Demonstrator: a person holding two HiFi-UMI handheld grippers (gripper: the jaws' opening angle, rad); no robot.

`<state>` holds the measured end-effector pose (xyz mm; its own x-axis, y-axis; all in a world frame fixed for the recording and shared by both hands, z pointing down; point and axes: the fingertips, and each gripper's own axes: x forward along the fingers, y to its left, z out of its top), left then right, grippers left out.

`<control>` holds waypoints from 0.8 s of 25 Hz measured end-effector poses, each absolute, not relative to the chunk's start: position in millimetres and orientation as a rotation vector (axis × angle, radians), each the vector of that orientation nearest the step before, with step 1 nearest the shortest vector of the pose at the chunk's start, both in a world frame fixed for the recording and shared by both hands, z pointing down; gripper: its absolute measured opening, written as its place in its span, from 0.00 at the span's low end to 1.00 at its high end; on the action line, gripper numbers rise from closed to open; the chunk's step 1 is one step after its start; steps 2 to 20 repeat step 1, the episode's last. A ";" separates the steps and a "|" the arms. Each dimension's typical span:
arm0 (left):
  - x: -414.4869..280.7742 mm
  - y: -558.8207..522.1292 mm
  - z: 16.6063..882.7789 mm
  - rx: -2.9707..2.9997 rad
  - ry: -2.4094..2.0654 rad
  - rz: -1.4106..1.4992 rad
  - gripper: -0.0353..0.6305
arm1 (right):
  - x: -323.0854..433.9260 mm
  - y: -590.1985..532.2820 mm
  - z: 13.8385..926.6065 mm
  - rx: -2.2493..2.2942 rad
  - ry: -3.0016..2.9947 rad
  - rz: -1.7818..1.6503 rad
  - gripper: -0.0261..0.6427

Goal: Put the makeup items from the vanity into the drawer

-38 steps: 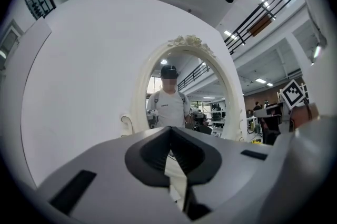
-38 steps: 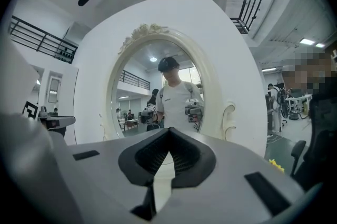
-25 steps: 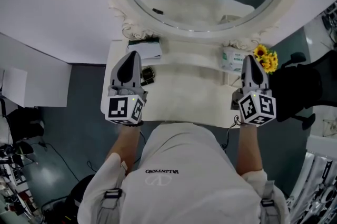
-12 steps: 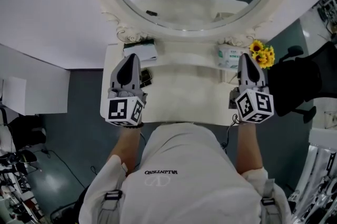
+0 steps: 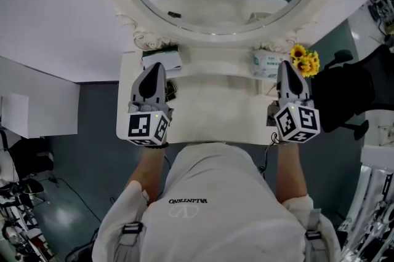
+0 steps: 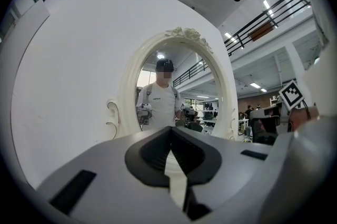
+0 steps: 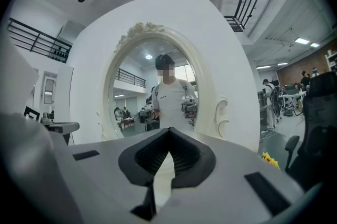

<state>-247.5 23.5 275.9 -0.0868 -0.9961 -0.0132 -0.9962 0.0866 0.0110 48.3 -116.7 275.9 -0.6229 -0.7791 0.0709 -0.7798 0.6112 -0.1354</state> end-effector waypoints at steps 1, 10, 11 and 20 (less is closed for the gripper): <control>-247.7 23.9 277.2 -2.123 2.316 0.025 0.05 | 47.9 -116.1 275.9 1.362 -2.815 0.240 0.05; -247.7 23.9 277.2 -2.123 2.316 0.025 0.05 | 47.9 -116.1 275.9 1.362 -2.815 0.240 0.05; -247.7 23.9 277.2 -2.123 2.316 0.025 0.05 | 47.9 -116.1 275.9 1.362 -2.815 0.240 0.05; -247.7 23.9 277.2 -2.123 2.316 0.025 0.05 | 47.9 -116.1 275.9 1.362 -2.815 0.240 0.05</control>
